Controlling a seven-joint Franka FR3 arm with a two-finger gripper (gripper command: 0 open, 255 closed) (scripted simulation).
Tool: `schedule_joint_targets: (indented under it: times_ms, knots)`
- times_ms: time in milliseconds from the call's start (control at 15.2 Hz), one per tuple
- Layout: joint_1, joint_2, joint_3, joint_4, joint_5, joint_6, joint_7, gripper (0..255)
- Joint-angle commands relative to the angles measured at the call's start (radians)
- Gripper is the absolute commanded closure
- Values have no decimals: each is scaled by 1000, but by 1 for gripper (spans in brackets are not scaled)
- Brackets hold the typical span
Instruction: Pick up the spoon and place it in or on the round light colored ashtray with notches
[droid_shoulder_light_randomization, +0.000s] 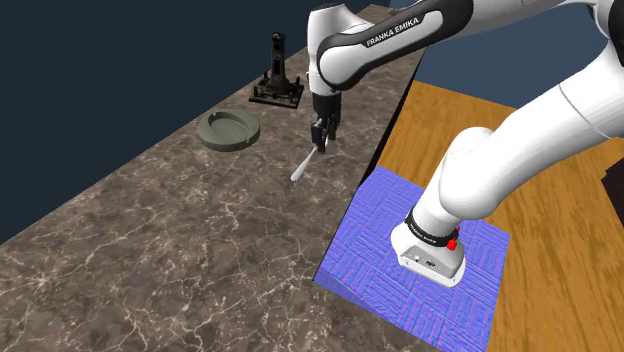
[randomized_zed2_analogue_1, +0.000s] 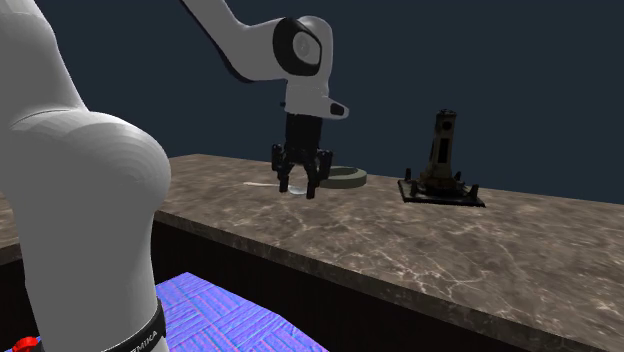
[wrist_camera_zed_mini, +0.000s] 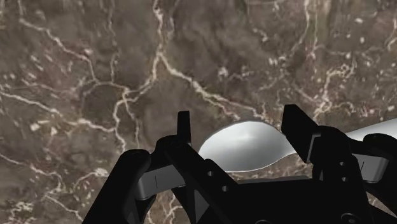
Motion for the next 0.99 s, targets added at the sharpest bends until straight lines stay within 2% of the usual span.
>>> schedule_joint_targets:
  times_ms: [0, 660, 924]
  knots:
    - [0, -15, 1, 16, 0, -32, 1, 255]
    - [-1, -71, 5, 102, -1, -174, 5, 255]
    - [9, 97, 5, 255, 11, -158, 5, 255]
